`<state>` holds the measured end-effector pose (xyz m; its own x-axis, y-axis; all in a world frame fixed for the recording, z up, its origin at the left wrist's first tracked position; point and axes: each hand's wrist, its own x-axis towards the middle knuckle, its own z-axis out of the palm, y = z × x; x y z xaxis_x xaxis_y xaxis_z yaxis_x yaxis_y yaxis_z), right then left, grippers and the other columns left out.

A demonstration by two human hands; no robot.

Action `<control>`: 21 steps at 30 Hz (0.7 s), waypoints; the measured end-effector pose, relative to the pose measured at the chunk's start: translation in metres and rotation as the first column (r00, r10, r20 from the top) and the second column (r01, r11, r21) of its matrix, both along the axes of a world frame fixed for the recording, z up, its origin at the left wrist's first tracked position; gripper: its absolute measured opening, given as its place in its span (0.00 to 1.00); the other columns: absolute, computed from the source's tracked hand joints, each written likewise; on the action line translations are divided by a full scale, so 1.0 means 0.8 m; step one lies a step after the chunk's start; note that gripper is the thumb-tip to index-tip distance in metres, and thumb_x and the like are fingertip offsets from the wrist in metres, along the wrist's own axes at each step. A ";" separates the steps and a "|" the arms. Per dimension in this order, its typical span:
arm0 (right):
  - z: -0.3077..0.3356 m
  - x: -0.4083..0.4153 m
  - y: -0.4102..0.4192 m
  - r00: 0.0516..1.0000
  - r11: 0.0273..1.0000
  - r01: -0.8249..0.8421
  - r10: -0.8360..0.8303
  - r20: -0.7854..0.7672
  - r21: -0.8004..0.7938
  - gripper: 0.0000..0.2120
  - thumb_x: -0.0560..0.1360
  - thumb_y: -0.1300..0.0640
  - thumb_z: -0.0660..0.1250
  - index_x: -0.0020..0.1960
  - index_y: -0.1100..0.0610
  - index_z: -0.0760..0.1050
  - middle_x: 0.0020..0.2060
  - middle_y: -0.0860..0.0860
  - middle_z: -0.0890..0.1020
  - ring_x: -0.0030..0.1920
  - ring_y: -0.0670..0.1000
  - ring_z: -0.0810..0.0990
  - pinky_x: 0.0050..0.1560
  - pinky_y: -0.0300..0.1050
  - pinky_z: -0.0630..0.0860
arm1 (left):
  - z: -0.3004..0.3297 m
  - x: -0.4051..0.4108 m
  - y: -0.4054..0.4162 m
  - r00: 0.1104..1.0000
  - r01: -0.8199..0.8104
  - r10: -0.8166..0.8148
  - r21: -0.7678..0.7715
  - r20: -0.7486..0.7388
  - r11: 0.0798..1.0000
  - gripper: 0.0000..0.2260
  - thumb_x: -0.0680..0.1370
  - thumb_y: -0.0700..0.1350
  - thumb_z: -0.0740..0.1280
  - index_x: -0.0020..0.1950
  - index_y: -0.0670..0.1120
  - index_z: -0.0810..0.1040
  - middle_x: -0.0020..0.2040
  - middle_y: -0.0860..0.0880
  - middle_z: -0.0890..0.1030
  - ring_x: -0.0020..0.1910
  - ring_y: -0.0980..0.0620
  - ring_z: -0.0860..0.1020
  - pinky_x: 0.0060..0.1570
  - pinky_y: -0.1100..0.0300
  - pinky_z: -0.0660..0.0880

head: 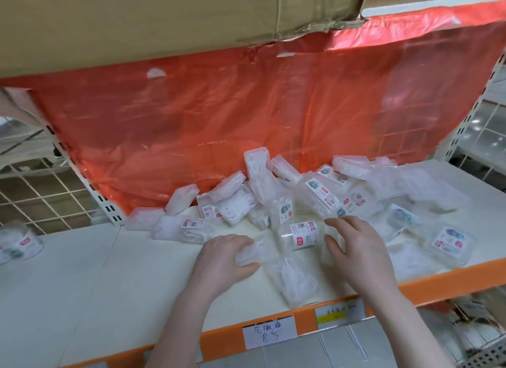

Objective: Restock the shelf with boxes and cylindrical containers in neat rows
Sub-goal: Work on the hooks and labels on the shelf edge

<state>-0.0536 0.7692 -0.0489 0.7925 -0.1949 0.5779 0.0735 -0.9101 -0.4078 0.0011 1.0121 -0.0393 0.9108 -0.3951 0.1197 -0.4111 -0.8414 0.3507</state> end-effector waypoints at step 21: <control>-0.022 0.035 0.037 0.999 0.956 -0.030 0.039 0.026 -0.292 0.19 0.53 0.70 0.74 0.41 0.57 0.80 0.37 0.51 0.81 0.38 0.59 0.77 0.37 0.48 0.73 | 0.003 -0.013 0.056 0.990 -0.139 0.141 -0.169 0.000 0.976 0.13 0.81 0.46 0.60 0.65 0.52 0.76 0.59 0.56 0.76 0.57 0.57 0.74 0.54 0.64 0.69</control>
